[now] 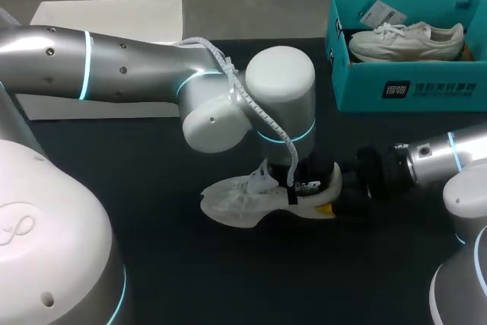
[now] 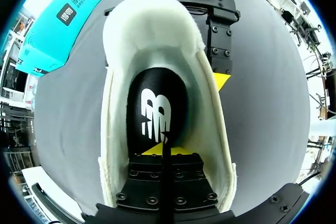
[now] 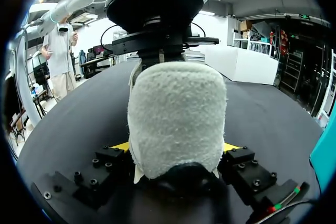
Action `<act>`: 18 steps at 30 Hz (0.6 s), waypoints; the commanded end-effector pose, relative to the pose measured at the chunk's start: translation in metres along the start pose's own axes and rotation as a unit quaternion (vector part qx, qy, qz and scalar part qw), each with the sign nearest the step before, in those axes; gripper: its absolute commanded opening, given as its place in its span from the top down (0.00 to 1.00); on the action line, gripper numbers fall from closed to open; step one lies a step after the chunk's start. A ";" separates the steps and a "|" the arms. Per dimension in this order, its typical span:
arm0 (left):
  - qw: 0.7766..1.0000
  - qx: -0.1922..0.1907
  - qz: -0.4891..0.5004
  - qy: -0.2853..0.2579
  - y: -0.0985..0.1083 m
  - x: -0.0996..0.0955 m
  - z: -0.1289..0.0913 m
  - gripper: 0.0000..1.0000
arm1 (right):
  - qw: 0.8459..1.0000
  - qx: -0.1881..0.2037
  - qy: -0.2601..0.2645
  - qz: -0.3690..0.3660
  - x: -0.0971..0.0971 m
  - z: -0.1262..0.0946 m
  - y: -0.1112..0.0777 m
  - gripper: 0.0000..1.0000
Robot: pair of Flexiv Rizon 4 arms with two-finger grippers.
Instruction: Take the shoe out of the shoebox, open the shoe tongue, remove and reinsert the insole, then place the shoe into the shoebox
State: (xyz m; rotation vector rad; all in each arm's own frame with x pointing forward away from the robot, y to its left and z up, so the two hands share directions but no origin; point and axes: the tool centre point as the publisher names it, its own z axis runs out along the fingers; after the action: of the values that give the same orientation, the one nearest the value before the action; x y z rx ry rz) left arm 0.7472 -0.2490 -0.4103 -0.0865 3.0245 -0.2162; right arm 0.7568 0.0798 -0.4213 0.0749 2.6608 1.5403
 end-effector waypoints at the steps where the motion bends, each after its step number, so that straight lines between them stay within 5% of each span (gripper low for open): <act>1: 1.000 0.015 -0.003 0.013 0.008 -0.012 0.005 1.00 | 1.000 0.002 0.000 0.000 0.003 0.001 0.003 1.00; 18: 0.994 0.061 0.000 0.089 0.013 -0.008 -0.029 1.00 | 1.000 0.002 0.000 0.000 0.003 0.001 0.003 1.00</act>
State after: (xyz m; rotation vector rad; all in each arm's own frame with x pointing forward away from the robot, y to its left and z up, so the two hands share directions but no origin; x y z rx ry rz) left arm 0.7502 -0.2414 -0.3877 -0.0647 3.1762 -0.4070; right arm 0.7567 0.0809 -0.4201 0.0739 2.6617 1.5416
